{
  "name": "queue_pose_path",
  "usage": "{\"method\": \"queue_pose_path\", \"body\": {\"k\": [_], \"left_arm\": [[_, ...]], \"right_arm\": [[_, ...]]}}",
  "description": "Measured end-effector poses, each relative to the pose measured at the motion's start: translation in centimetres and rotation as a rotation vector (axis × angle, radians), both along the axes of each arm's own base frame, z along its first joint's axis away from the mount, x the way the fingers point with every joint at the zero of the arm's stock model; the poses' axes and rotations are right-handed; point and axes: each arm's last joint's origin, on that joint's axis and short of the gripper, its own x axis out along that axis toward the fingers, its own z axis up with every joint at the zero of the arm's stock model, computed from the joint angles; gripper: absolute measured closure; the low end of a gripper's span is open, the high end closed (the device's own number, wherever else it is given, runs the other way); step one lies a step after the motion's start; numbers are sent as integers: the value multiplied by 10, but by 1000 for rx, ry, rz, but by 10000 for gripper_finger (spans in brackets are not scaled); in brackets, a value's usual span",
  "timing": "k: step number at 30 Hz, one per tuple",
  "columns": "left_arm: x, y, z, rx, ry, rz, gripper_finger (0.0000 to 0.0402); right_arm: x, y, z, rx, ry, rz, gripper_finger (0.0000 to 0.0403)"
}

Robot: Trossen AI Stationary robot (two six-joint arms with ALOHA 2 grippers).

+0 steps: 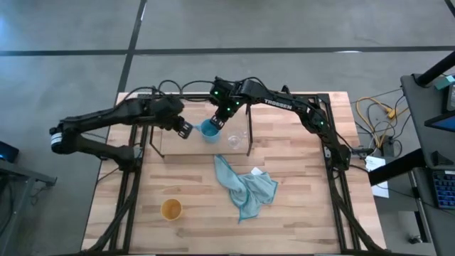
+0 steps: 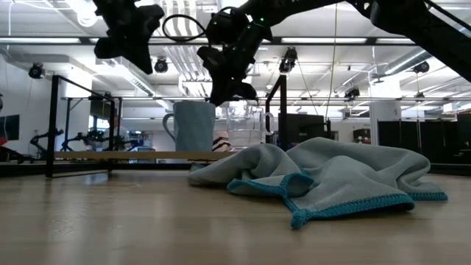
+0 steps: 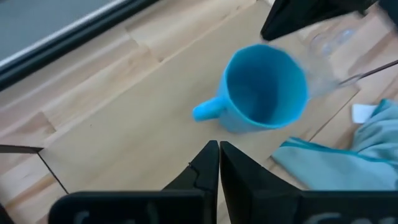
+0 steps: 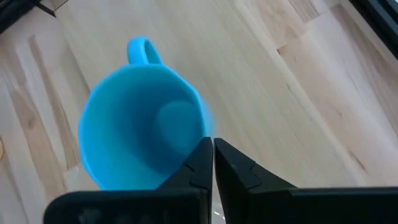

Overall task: Stack small to large cups/mugs on shelf
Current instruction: Put the blue cup on the shelf

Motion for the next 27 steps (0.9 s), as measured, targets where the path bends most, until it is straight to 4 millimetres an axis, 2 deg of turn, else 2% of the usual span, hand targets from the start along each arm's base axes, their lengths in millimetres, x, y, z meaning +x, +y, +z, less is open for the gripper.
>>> {"method": "queue_pose_path", "body": {"k": [10,27], "left_arm": [[-17,-5,13,29,-70,4,402],[-17,-5,13,41,-61,4,401]], "right_arm": [[0,3,-8,39,26,-29,394],[12,48,-8,74,33,17,394]]}}
